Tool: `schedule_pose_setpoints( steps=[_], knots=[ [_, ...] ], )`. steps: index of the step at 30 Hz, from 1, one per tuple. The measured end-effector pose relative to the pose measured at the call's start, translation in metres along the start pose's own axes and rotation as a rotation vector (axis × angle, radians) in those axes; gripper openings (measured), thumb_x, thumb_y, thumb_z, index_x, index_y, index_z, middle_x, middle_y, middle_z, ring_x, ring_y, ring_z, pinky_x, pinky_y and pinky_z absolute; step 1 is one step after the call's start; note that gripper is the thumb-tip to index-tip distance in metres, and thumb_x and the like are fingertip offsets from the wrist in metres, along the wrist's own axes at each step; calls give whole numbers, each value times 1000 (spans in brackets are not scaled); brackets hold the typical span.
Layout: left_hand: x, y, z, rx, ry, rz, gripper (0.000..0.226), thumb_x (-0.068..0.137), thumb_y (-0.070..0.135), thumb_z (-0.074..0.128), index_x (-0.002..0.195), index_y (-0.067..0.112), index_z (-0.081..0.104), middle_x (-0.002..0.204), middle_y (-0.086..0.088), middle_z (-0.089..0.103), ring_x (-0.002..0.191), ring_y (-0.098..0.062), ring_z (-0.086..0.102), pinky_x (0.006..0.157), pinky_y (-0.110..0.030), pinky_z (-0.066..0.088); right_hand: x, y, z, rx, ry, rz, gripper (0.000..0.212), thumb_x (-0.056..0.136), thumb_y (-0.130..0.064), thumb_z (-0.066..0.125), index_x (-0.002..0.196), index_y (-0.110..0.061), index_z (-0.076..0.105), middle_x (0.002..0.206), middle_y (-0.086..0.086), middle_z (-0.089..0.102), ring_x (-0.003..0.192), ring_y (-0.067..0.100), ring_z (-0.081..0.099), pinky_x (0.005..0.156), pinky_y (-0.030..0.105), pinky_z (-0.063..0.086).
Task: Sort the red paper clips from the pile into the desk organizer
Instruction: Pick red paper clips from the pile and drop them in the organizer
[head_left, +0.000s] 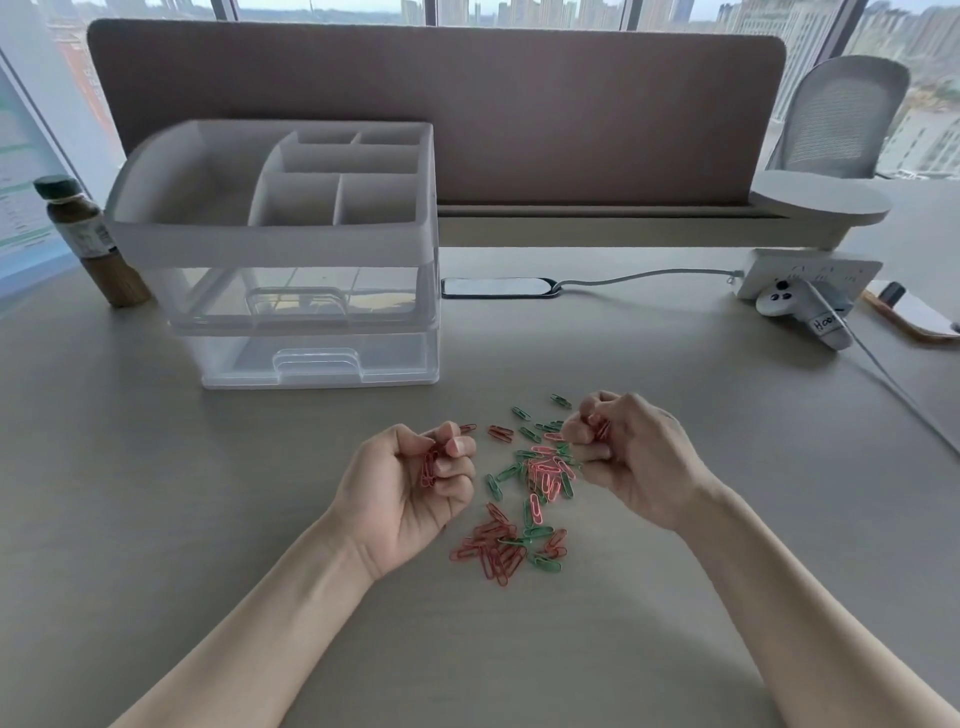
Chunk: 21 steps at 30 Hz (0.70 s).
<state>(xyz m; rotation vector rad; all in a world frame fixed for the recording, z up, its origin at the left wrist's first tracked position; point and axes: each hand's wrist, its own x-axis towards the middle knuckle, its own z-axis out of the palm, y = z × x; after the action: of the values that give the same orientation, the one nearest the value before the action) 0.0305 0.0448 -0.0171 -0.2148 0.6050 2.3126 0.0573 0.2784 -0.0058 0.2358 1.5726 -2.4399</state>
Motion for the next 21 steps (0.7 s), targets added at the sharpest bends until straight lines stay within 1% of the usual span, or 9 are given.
schedule_pose_setpoints(
  steps=[3,6,8,10,13,15,17,19,21],
  knots=[
    [-1,-7,6,142,-8,12,16,85,10,42,73,10,53,66,-2,42,53,-10,32,47,-20,27,4,4,-3,363,39,56,9,74,-7,35,71,-14,39,61,4,45,49,10,29,28,16,23],
    [0,-14,7,611,43,155,23,94,24,54,78,8,61,60,2,37,50,-9,27,47,-22,20,8,5,-9,495,-18,83,11,66,-2,50,69,-12,44,62,5,46,45,9,35,27,14,21],
    [0,-19,6,886,59,248,27,94,28,53,84,5,64,59,2,37,51,-11,27,49,-25,20,9,5,-17,572,-84,90,30,50,4,69,67,-9,48,63,5,46,46,10,38,28,14,21],
    [0,-21,5,866,51,254,26,94,27,51,87,4,62,61,0,44,51,-10,32,47,-22,24,11,5,-25,615,-122,86,39,42,8,76,67,-8,50,64,4,46,47,11,39,29,15,21],
    [2,-19,6,548,21,166,19,94,16,49,91,2,62,69,-8,56,49,-9,38,43,-18,30,13,4,-35,687,-135,90,44,42,12,76,72,-9,52,64,2,46,48,11,38,31,16,21],
    [2,-17,5,563,23,186,20,96,12,46,99,1,63,69,-6,53,48,-9,35,43,-18,29,14,4,-41,702,-133,96,46,43,13,76,76,-10,54,62,-1,43,47,11,37,32,18,21],
    [-1,-16,2,987,39,349,26,102,18,43,102,9,67,62,-5,46,47,-11,32,45,-18,29,14,4,-45,639,-125,97,44,46,7,79,78,-13,56,58,-5,37,45,10,34,34,19,20],
    [-6,-16,-5,1650,-3,575,30,101,37,45,100,25,71,61,0,58,49,-8,47,53,-17,40,14,4,-46,559,-128,96,39,50,0,79,78,-14,56,56,-6,32,44,10,31,36,20,17],
    [-9,-16,-12,2071,-118,679,35,99,51,41,99,31,70,75,15,70,67,2,62,64,-23,50,14,5,-48,504,-132,102,33,54,-4,77,78,-14,57,54,-7,30,43,9,29,36,20,16]
  ],
)
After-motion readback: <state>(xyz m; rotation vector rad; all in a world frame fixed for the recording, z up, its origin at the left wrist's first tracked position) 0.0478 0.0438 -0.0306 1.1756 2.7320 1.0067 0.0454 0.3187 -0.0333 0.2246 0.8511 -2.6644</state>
